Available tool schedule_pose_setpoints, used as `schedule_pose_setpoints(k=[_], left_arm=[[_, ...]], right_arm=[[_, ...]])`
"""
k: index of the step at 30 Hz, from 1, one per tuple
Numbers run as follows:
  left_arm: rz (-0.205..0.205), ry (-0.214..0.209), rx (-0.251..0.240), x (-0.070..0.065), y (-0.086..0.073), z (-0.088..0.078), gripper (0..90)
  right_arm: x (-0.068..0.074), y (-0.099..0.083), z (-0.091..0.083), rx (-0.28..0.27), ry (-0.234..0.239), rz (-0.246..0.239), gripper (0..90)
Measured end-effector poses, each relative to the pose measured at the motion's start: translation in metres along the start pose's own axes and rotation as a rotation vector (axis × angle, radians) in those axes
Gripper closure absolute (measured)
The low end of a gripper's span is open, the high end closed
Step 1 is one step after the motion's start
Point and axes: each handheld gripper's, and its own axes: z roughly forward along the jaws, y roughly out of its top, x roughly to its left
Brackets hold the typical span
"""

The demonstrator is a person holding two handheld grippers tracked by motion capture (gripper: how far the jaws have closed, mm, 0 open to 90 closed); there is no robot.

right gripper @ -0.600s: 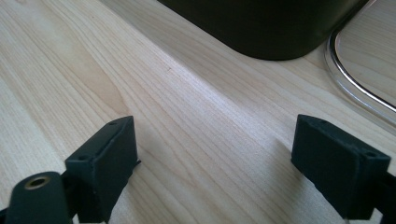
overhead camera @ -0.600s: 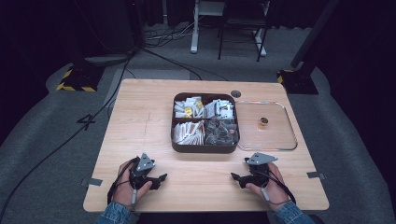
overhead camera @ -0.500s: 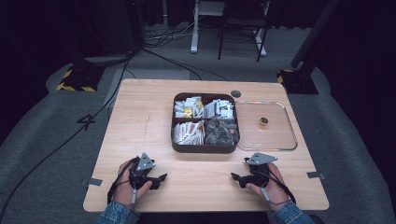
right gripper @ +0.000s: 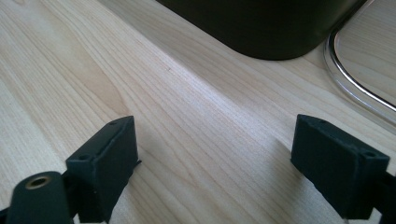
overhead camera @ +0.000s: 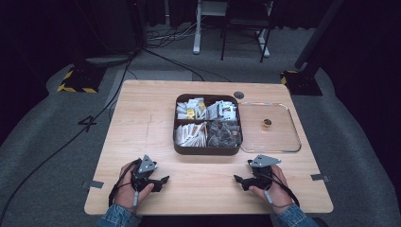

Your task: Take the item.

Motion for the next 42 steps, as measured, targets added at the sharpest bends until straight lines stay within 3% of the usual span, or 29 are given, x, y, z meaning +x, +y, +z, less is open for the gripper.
schedule_pose_setpoints(k=[10, 14, 17, 20, 28, 32, 35, 37, 42], left_arm=[[0.000, 0.000, 0.000, 0.000, 0.000, 0.000, 24.9], [-0.001, -0.001, 0.000, 0.000, 0.000, 0.000, 24.8], [0.005, 0.001, 0.003, 0.001, 0.000, 0.000, 24.4], [0.005, 0.000, 0.003, 0.001, 0.000, 0.000, 24.4], [0.006, -0.001, 0.003, 0.001, 0.001, 0.000, 24.1], [0.004, -0.006, 0.003, 0.000, 0.000, 0.001, 23.8], [0.014, -0.052, 0.017, 0.001, 0.002, 0.002, 13.4], [0.034, -0.040, 0.029, -0.002, 0.003, 0.004, 10.3], [0.030, -0.036, 0.033, -0.003, 0.003, 0.005, 7.9]], right_arm=[[0.000, 0.000, 0.000, -0.002, 0.000, 0.001, 15.8], [0.002, 0.000, -0.005, -0.016, 0.005, 0.000, 36.7], [0.002, 0.006, -0.012, -0.038, 0.008, 0.023, 39.6], [0.000, 0.015, -0.022, -0.076, 0.023, 0.061, 40.6], [-0.007, 0.041, -0.036, -0.115, 0.060, 0.124, 43.2], [-0.014, 0.060, -0.039, -0.116, 0.041, 0.117, 44.6], [-0.019, 0.075, -0.040, -0.117, 0.049, 0.124, 44.9], [-0.021, 0.083, -0.040, -0.114, 0.056, 0.126, 45.2], [-0.030, 0.103, -0.041, -0.106, 0.067, 0.133, 45.2]])
